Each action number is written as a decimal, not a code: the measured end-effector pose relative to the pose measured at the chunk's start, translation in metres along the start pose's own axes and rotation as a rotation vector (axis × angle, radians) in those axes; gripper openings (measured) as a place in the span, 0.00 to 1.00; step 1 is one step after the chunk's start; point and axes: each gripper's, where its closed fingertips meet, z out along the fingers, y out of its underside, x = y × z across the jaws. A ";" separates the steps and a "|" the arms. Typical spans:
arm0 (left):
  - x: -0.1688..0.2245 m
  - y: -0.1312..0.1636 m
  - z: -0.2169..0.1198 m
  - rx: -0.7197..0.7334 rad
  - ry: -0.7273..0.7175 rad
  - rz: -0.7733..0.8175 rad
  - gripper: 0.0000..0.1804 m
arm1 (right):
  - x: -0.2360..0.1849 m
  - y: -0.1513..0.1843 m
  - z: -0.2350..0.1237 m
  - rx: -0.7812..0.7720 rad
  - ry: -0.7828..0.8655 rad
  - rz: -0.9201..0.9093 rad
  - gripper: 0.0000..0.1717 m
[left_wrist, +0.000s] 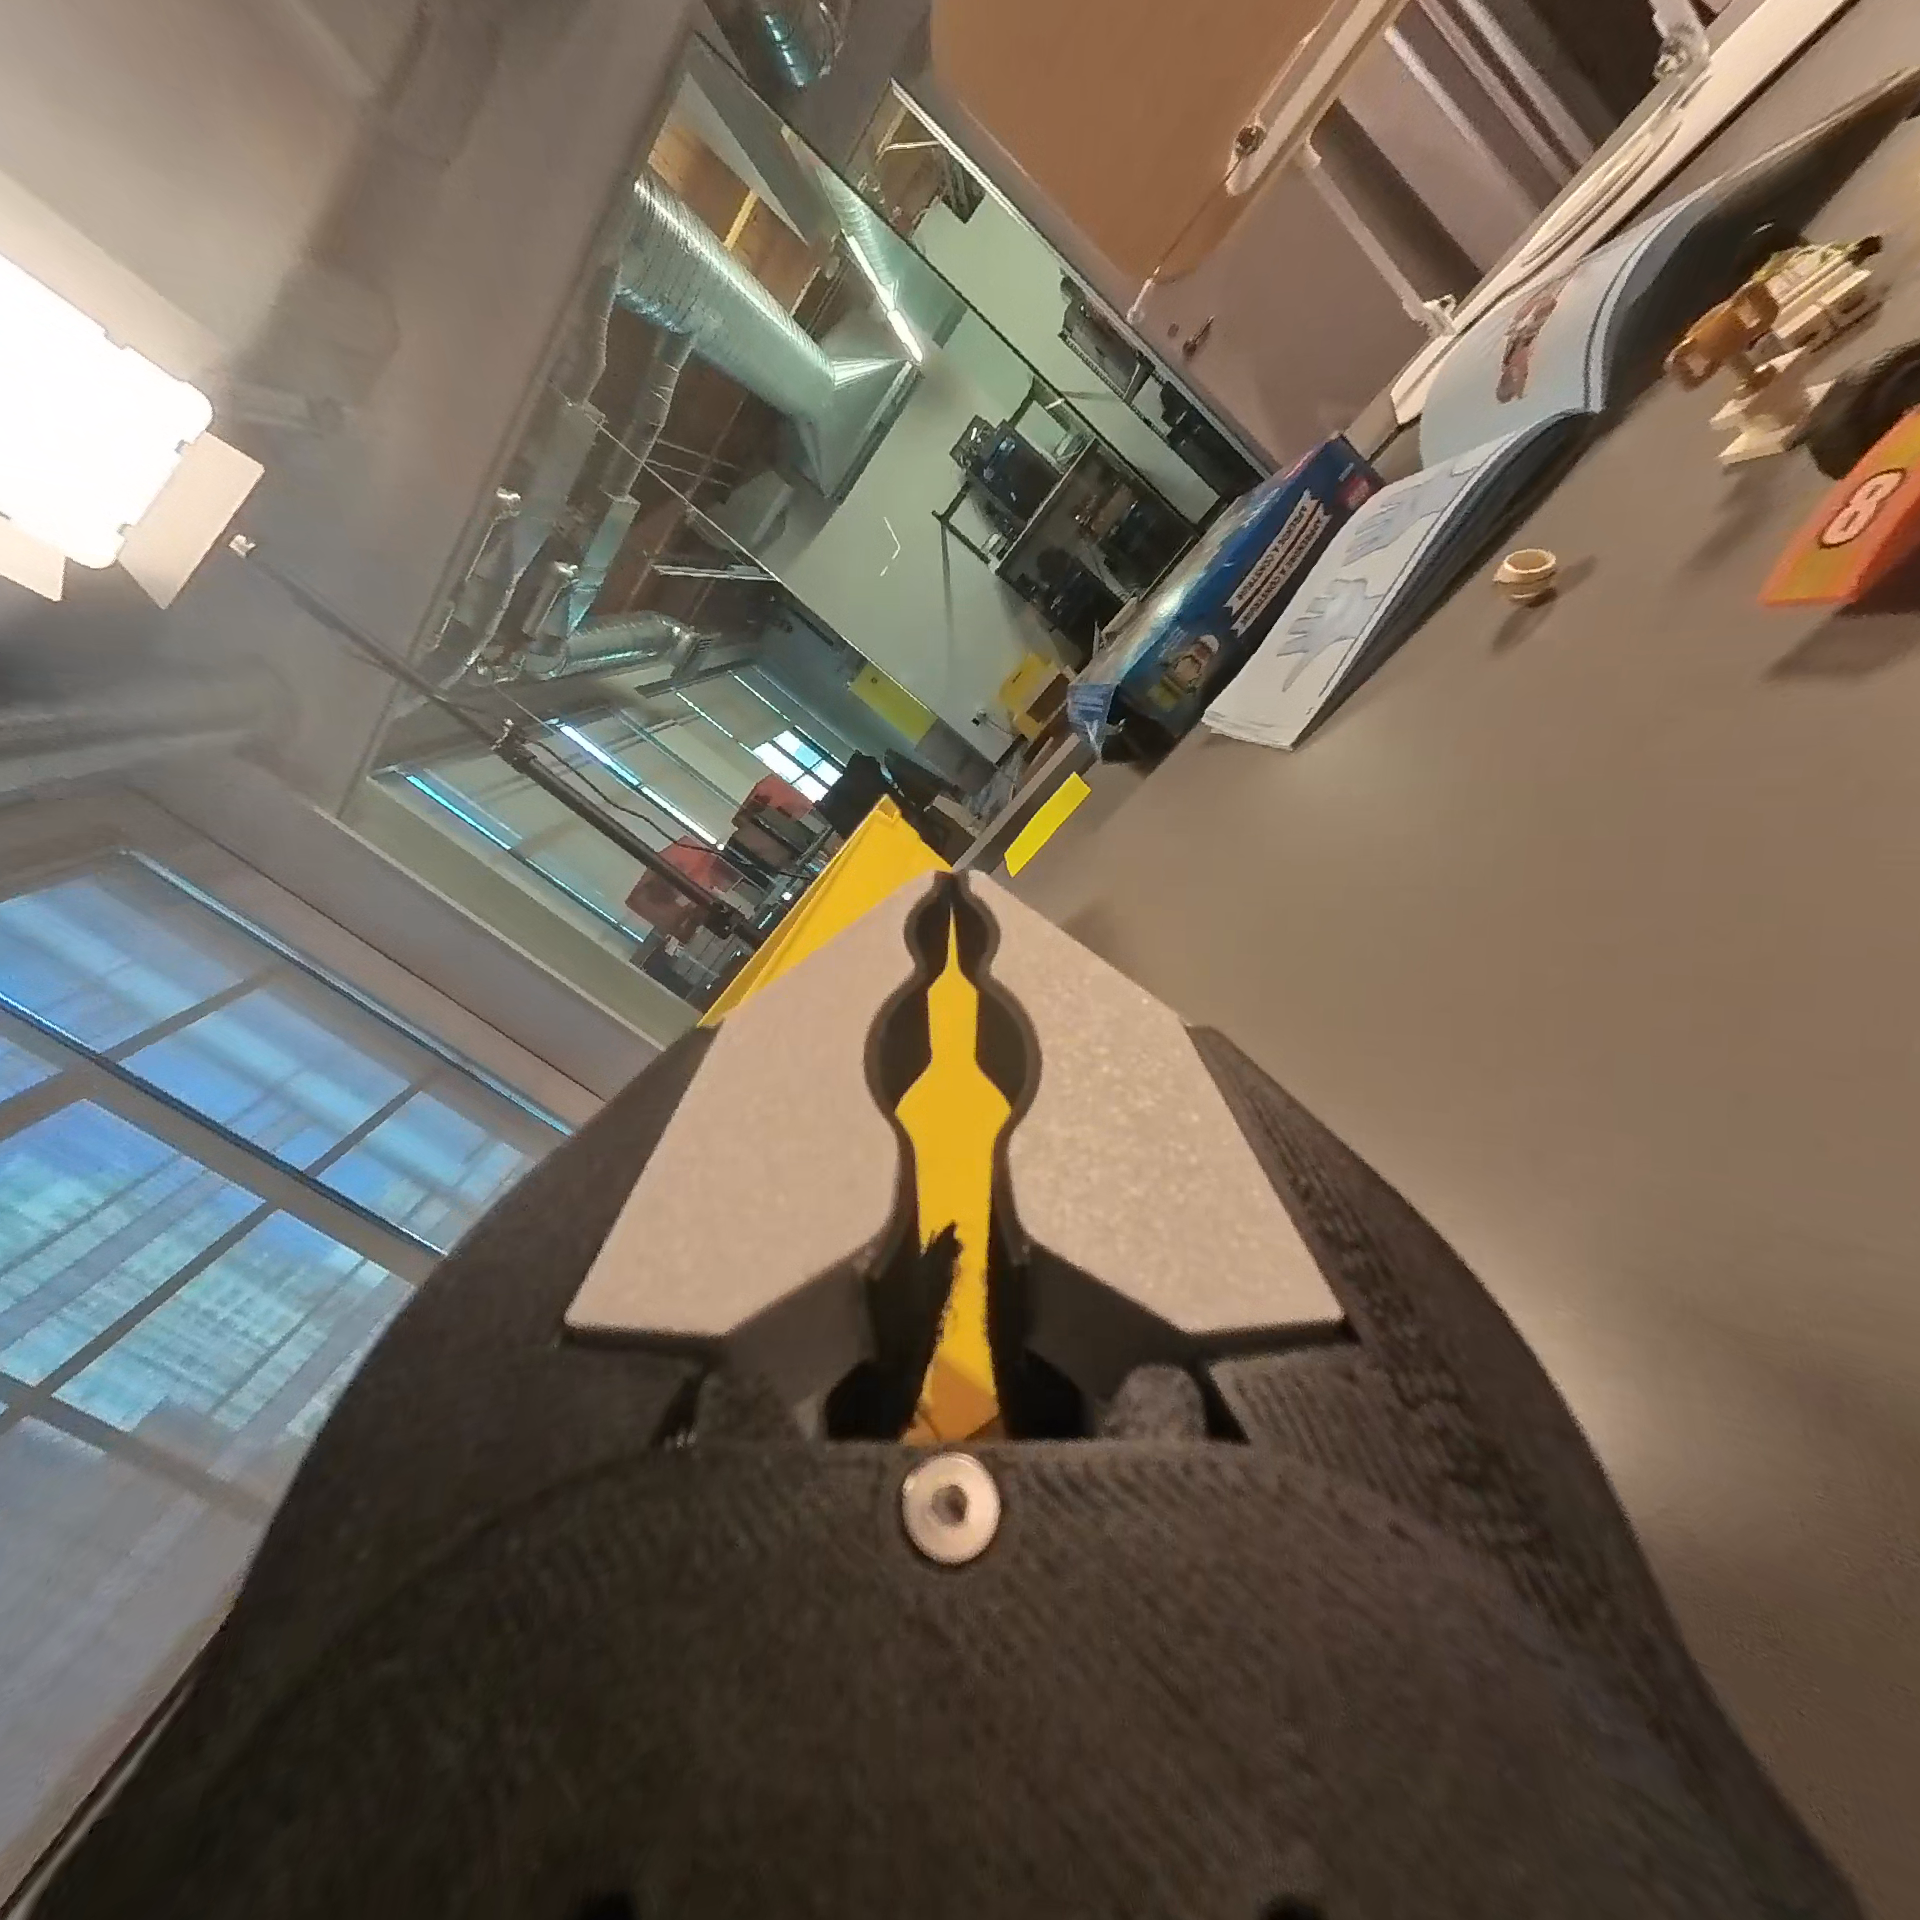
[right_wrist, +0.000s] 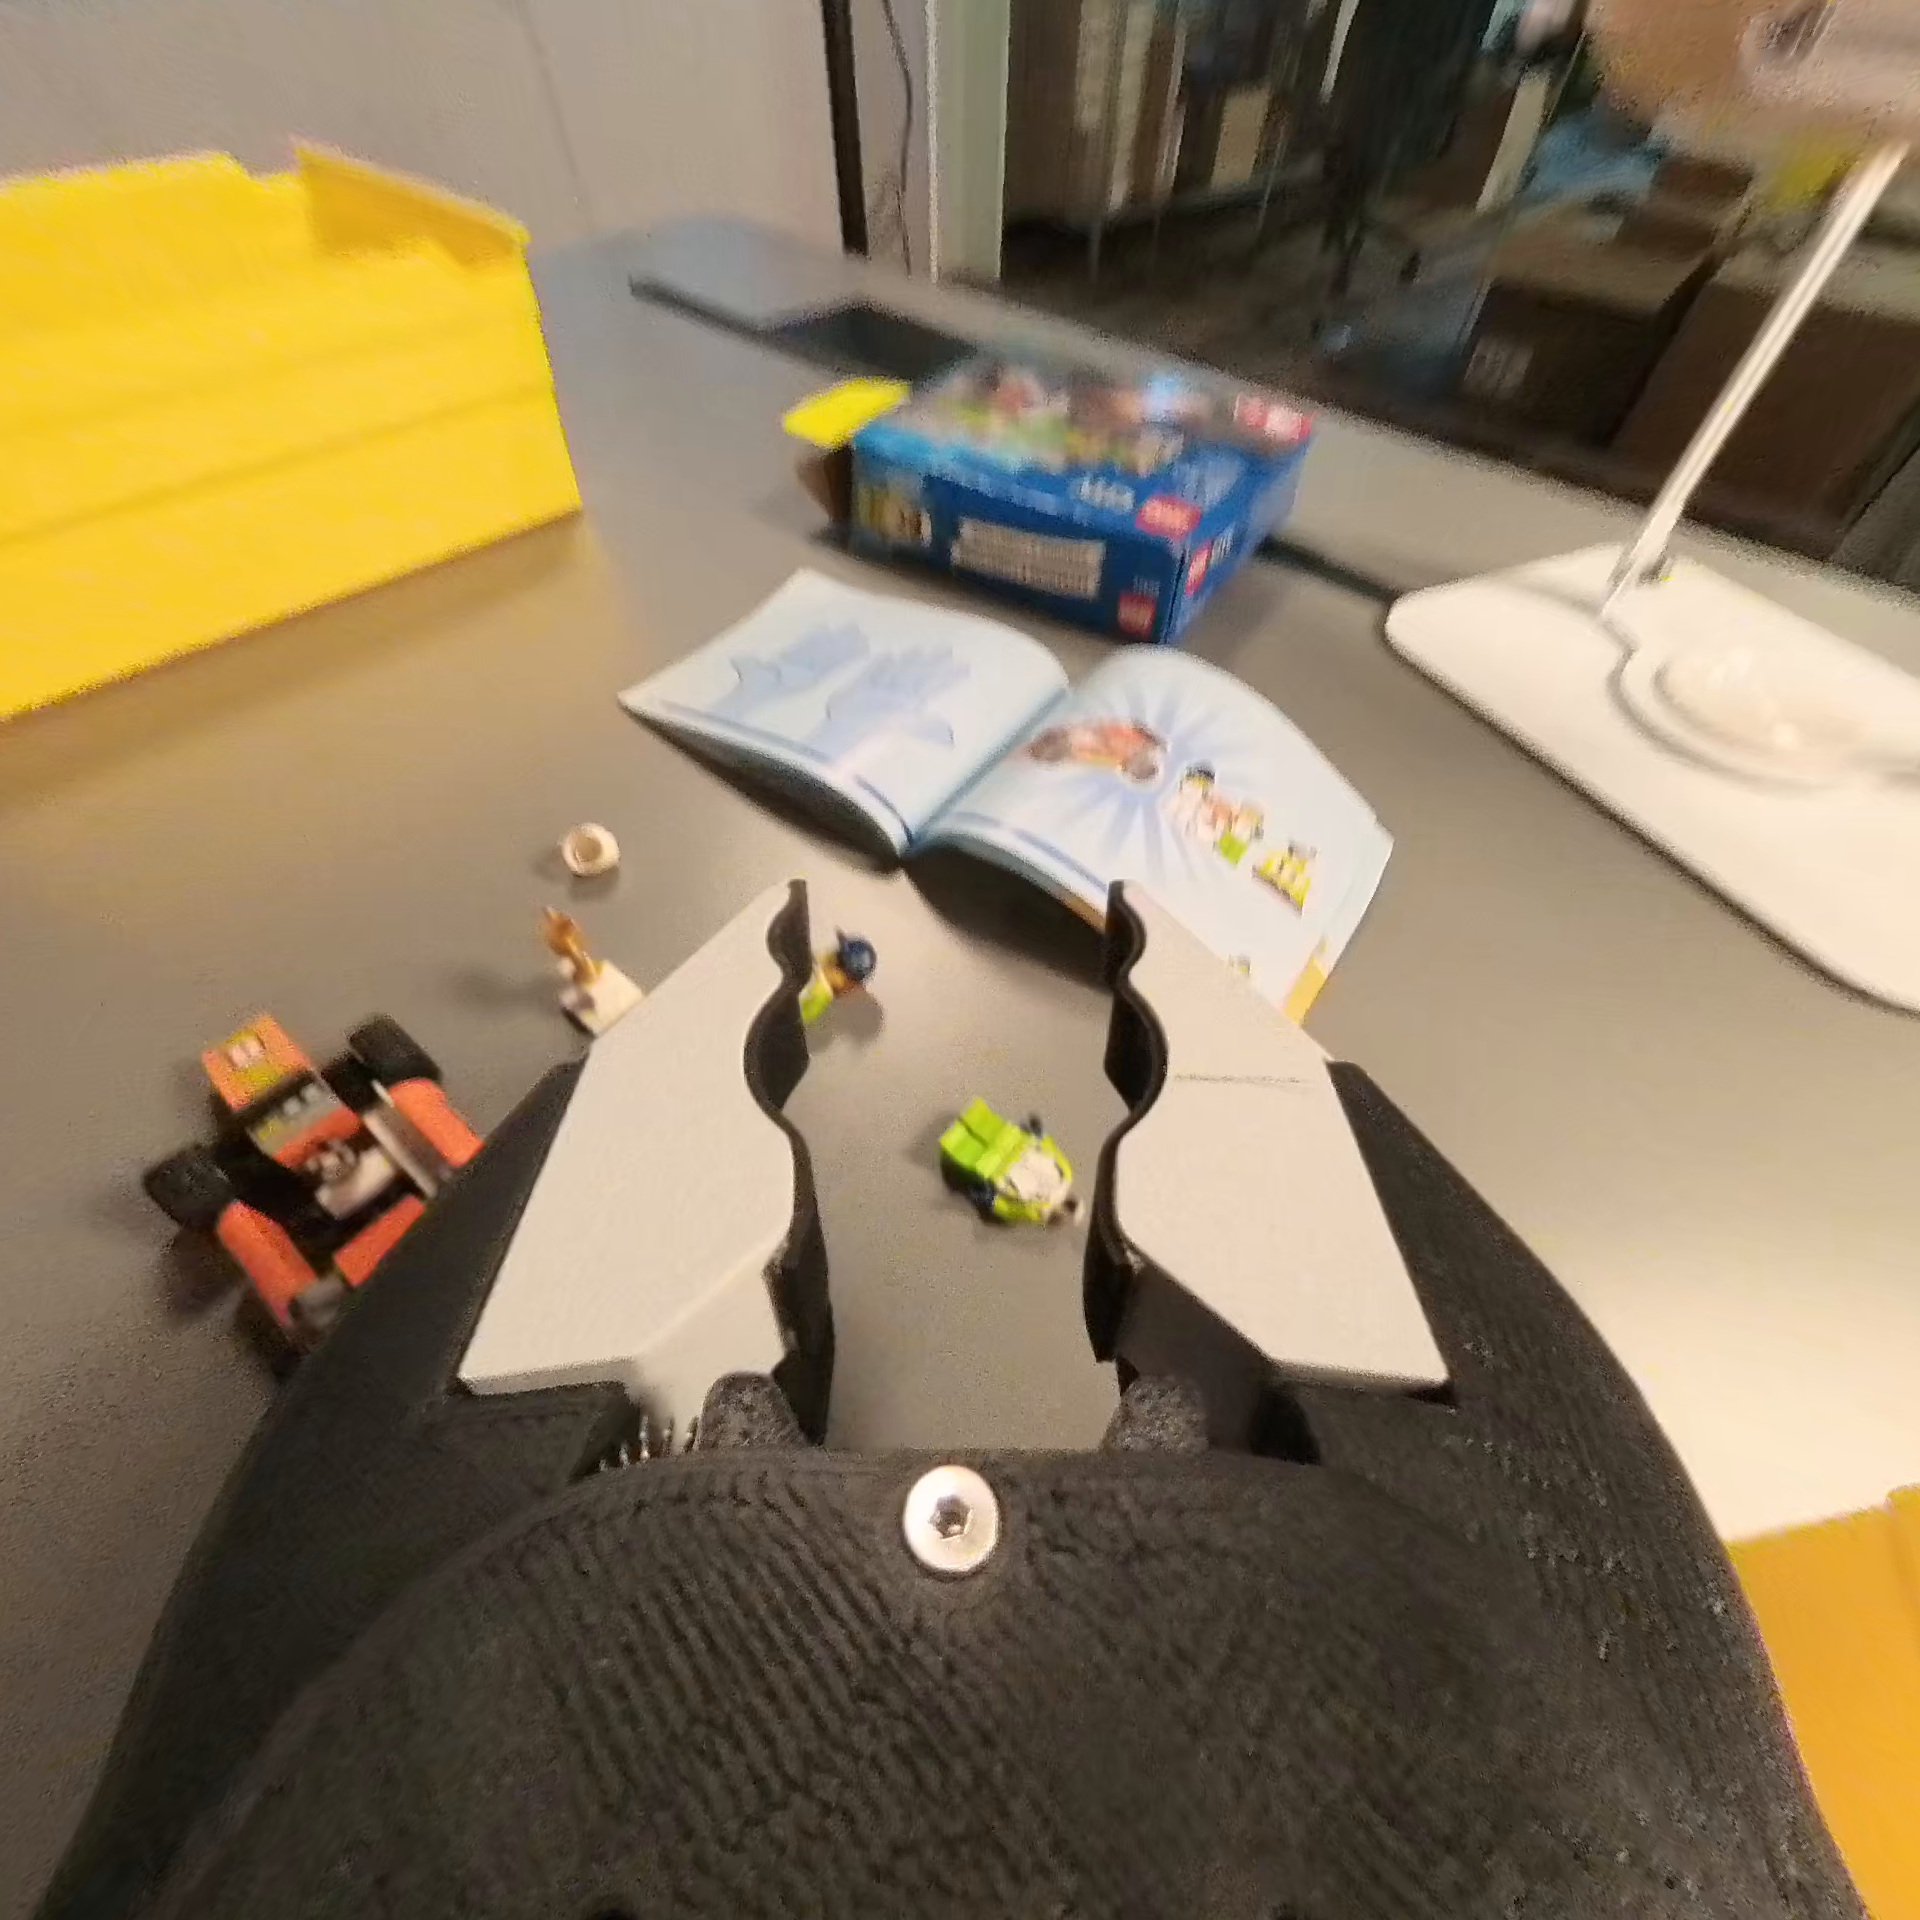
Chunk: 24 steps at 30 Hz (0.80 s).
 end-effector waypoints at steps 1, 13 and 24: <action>-0.001 0.000 0.000 0.001 -0.003 -0.009 0.00 | -0.004 -0.011 -0.002 0.052 0.009 -0.019 0.32; -0.007 0.001 -0.002 0.023 -0.017 -0.053 0.00 | -0.109 -0.073 -0.017 0.407 -0.099 -0.236 0.30; -0.087 0.026 -0.053 0.016 -0.266 -0.421 0.00 | -0.273 -0.056 -0.045 0.697 -0.365 -0.619 0.28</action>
